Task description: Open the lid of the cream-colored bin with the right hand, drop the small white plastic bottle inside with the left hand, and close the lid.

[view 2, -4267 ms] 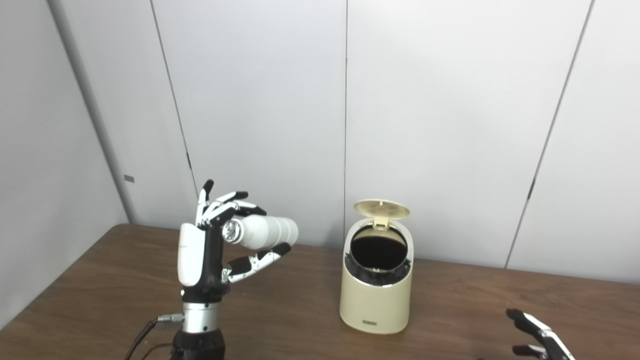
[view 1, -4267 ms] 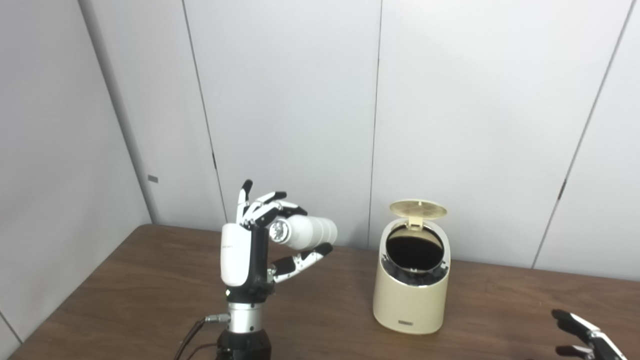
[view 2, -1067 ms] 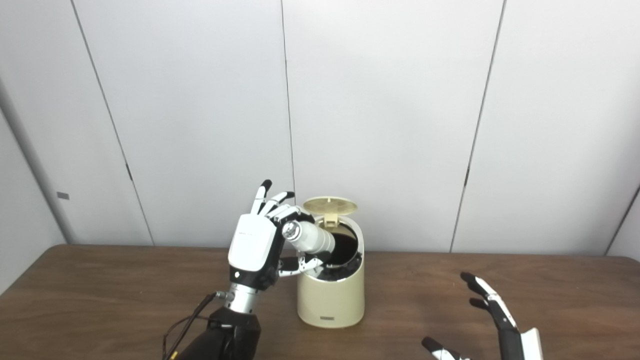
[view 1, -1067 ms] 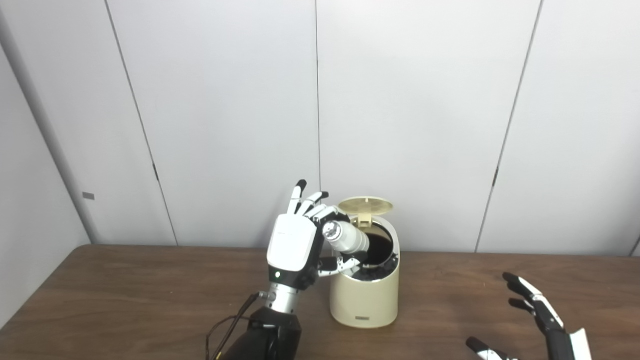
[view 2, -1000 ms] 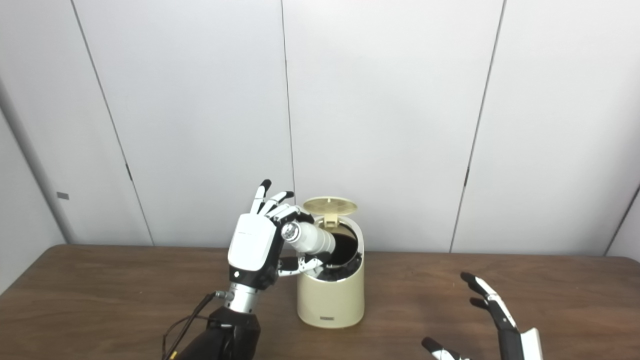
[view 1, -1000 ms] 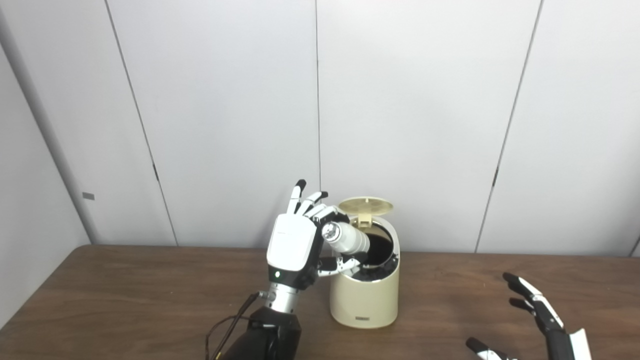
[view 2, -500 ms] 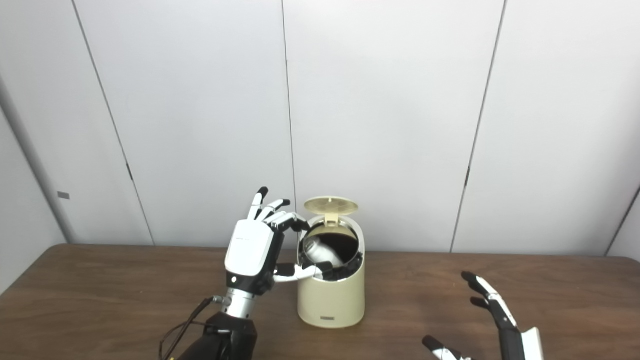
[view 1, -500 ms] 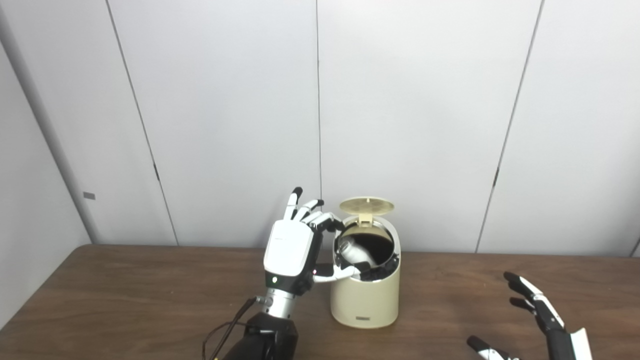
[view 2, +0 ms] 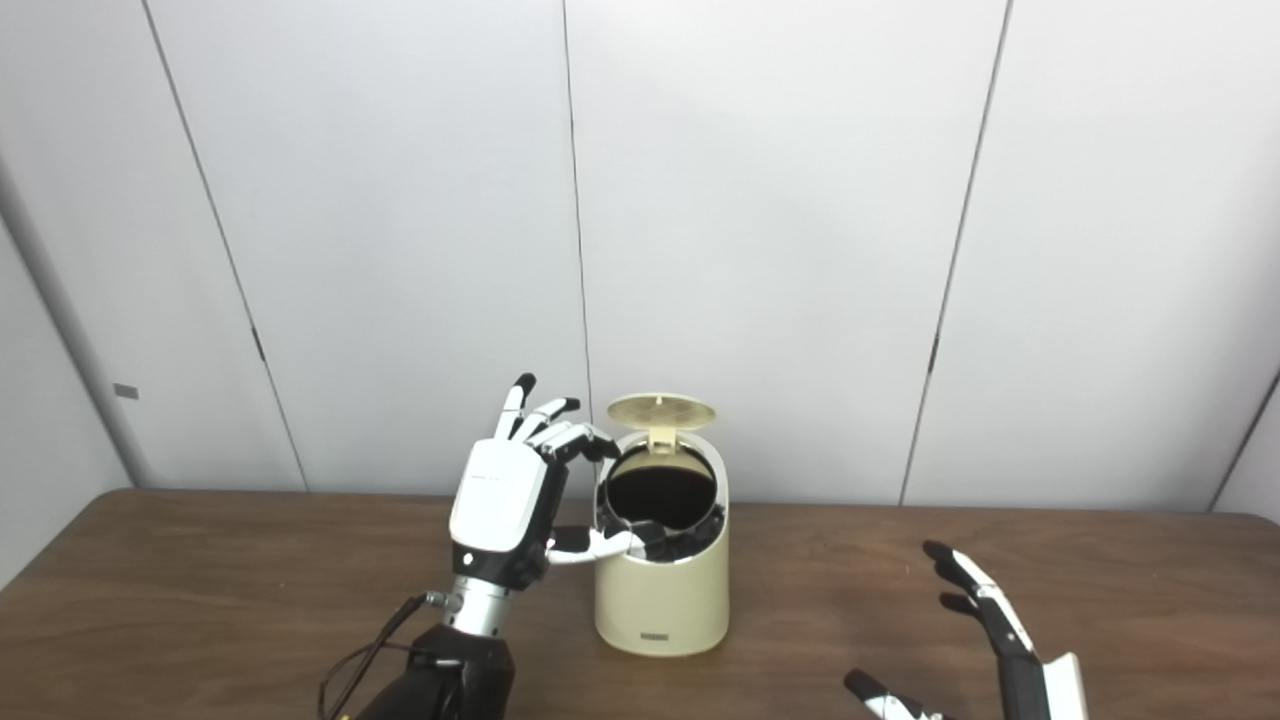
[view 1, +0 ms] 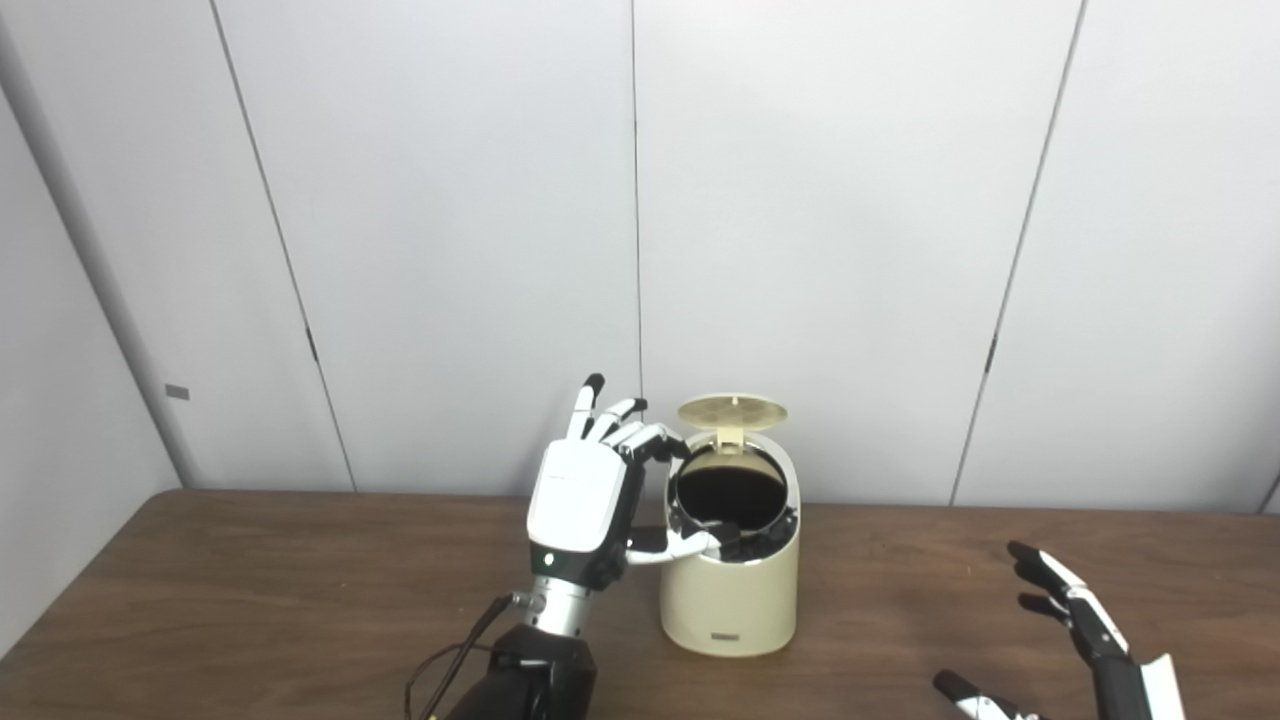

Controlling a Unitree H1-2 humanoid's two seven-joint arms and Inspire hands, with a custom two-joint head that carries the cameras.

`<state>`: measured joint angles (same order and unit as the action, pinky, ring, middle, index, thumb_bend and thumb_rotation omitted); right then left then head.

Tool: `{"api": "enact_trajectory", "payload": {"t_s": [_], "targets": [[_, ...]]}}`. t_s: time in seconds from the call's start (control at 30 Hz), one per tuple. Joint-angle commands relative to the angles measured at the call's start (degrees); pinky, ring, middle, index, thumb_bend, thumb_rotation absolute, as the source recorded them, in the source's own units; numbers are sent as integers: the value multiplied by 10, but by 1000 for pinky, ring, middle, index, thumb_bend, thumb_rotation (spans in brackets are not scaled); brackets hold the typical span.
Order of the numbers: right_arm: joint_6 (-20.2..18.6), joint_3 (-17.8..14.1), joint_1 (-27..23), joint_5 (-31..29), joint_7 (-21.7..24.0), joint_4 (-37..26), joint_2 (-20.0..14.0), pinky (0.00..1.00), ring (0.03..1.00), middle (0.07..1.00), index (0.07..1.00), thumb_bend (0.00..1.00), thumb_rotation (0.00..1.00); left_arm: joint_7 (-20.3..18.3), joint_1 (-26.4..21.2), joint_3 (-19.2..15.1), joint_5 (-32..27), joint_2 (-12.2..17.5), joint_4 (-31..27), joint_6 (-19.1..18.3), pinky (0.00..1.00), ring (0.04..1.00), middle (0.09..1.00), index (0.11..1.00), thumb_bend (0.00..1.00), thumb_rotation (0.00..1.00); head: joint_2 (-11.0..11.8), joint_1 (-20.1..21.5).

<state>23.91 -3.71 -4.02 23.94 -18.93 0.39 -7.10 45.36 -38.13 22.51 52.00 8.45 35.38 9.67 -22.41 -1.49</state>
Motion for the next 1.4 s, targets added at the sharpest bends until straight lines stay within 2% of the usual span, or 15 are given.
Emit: {"api": "enact_trajectory", "payload": {"t_s": [0.0,0.03,0.1,0.17,0.23,0.3,0.4,0.67,0.73,0.83,0.9,1.0,1.07,1.17,1.37], "targets": [[24,-2,18,8,-13,33,-7,719,815,840,816,581,241,19,-19,-8,0,5,-16,3,1000,789,532,549,1000,540,-1,0],[23,-2,19,9,-12,31,-6,719,815,841,816,581,244,39,-16,-11,-3,5,-18,19,1000,784,527,547,1000,540,-2,0],[20,-2,20,5,-9,28,-5,728,820,842,815,577,243,77,-8,-18,-12,6,-30,61,1000,721,514,503,562,486,-3,1],[19,-2,20,9,-9,28,-6,728,821,843,816,562,259,102,7,-29,-17,9,-59,87,970,683,511,485,396,455,-3,1],[16,-2,20,11,-9,28,-7,728,822,844,818,542,275,112,21,-41,-19,11,-86,101,847,646,502,471,317,454,-2,0],[17,-2,19,8,-8,29,-7,735,825,846,819,522,269,111,39,-54,-23,14,-118,109,690,604,486,451,293,445,-1,0],[20,-3,17,9,-9,34,-9,741,828,844,819,510,248,109,66,-76,-35,18,-165,128,578,563,473,445,298,390,-1,-2],[29,-1,10,5,-15,46,-15,730,824,839,812,503,201,53,140,-119,-144,43,-294,172,446,502,455,432,317,226,0,-4],[29,1,9,-3,-10,46,-16,745,835,843,817,476,218,27,161,-135,-185,44,-323,172,433,491,452,437,318,283,1,-3],[26,1,9,-12,-2,40,-18,738,836,855,827,393,425,-44,197,-138,-310,60,-354,172,443,499,509,512,289,405,1,-2],[23,0,7,-18,3,31,-20,749,836,859,830,310,575,-93,215,-140,-383,67,-368,173,505,576,595,602,278,553,1,-3],[23,5,-4,-18,18,9,-35,777,848,862,838,252,630,-157,239,-156,-450,74,-376,172,576,652,671,677,269,682,-1,-4],[-4,12,-14,-6,50,-28,-52,811,877,892,880,329,719,-201,250,-167,-491,78,-373,172,670,729,740,738,309,775,-1,-2],[-74,21,-35,27,107,-95,-76,822,914,939,944,630,861,-267,256,-181,-541,80,-361,172,802,847,857,847,386,910,-2,2],[-164,51,-112,98,220,-201,-121,845,977,994,999,779,804,-347,255,-205,-577,67,-330,170,899,931,943,941,381,983,-4,8]]}}
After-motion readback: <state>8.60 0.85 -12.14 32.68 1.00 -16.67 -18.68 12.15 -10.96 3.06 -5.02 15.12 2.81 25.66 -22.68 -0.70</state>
